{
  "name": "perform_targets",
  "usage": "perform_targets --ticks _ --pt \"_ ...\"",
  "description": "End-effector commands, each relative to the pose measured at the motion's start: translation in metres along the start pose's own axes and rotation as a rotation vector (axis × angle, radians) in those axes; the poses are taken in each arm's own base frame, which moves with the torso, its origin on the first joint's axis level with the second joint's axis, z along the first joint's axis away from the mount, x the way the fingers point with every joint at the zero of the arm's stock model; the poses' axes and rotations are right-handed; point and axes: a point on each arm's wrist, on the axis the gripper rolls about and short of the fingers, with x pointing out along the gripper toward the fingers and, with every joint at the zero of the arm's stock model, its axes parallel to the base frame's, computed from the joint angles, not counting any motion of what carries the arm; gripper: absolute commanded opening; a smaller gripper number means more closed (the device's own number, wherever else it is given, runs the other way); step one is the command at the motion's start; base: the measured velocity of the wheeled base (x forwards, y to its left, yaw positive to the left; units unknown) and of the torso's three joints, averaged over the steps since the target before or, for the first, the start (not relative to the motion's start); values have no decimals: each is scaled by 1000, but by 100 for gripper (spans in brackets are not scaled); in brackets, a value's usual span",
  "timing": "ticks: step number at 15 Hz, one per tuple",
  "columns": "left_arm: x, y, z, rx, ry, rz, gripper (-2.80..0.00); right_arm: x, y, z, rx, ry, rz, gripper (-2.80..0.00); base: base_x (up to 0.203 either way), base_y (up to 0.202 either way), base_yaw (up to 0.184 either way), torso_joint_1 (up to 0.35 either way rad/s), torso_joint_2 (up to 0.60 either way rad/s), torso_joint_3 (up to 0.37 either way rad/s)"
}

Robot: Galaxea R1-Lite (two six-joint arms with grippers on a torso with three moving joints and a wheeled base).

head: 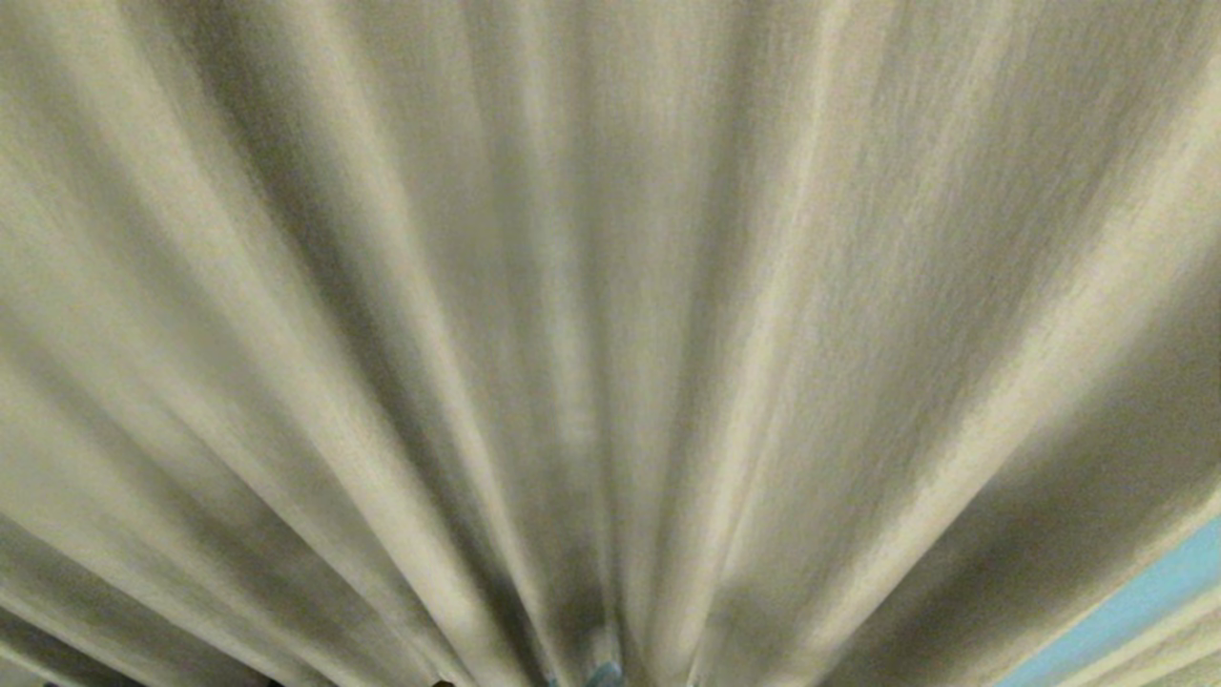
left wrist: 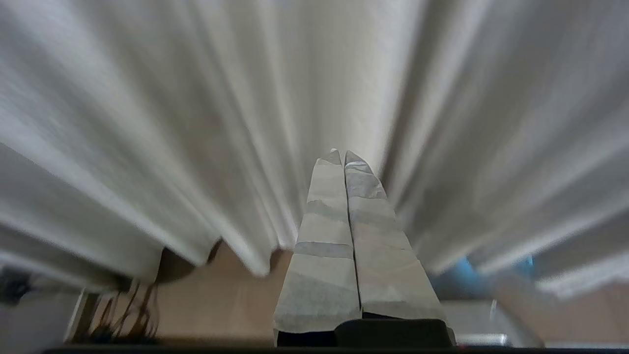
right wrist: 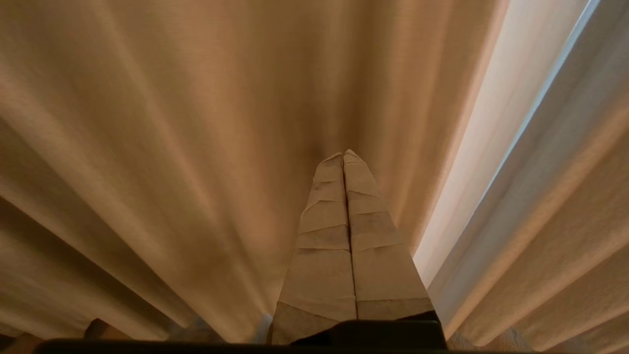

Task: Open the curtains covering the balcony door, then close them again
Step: Close the outer curtains on both sides

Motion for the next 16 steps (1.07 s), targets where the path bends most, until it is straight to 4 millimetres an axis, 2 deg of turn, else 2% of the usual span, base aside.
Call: perform_targets --ticks 1,3,16 --pt "-9 0 -3 -11 -121 3 -280 0 0 0 0 -1 0 -280 0 0 0 0 0 0" --pt "-14 0 -6 -19 -194 11 -280 0 0 0 0 -1 0 -280 0 0 0 0 0 0" --pt "-14 0 -6 -20 -195 11 -280 0 0 0 1 -1 0 -280 0 0 0 0 0 0"
